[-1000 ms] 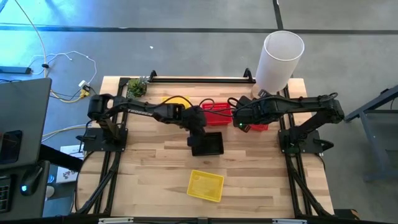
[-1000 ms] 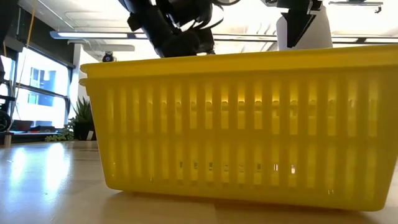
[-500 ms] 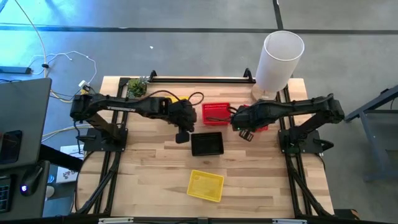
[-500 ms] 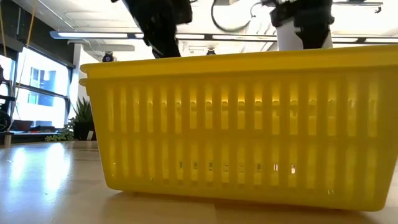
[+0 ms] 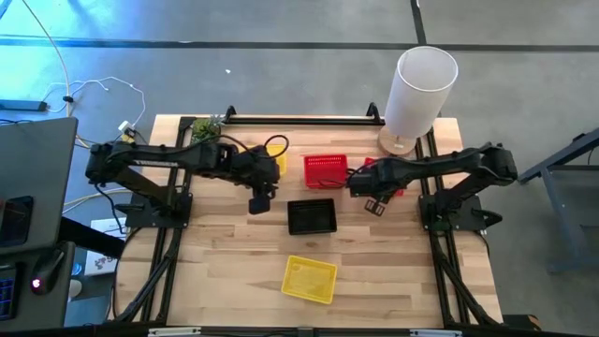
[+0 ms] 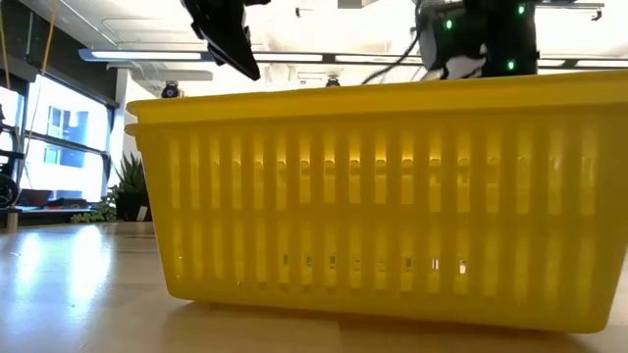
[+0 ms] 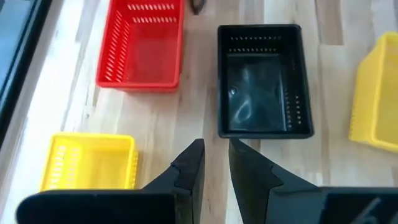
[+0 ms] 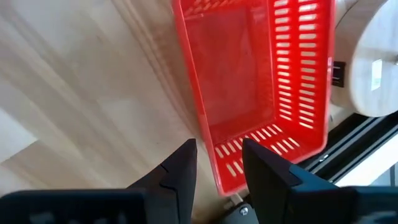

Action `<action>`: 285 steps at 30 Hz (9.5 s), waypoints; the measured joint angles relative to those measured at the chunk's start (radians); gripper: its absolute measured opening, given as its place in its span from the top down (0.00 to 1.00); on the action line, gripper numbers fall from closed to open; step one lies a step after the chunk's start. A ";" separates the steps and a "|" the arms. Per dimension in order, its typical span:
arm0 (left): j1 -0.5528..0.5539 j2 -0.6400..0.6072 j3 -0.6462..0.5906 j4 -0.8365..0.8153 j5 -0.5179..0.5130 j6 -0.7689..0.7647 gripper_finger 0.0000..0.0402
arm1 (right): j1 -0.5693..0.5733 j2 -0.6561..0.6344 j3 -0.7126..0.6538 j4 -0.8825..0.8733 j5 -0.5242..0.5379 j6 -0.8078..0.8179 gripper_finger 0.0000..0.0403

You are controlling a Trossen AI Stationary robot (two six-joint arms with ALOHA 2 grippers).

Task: Stack baskets by color
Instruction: Stack the right red bin on the left red bin, then stack the top yellow bin on the bottom yellow bin

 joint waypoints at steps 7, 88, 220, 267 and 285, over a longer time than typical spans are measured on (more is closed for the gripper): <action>-0.023 -0.003 0.000 -0.015 0.000 -0.004 0.85 | -0.041 0.000 -0.105 0.092 -0.007 -0.030 0.72; -0.034 -0.002 -0.164 -0.265 -0.051 -0.205 0.85 | -0.056 0.205 0.162 0.447 0.085 -0.703 1.00; -0.294 0.112 -0.043 -0.124 -0.255 -0.131 1.00 | 0.125 -0.187 0.161 0.345 0.351 -0.023 0.70; -0.673 0.404 0.136 0.440 -0.285 -0.141 1.00 | 0.059 -0.187 0.161 0.310 0.320 0.074 0.70; -0.634 0.442 0.322 0.122 -0.328 -0.177 1.00 | 0.059 -0.187 0.161 0.309 0.321 0.076 0.70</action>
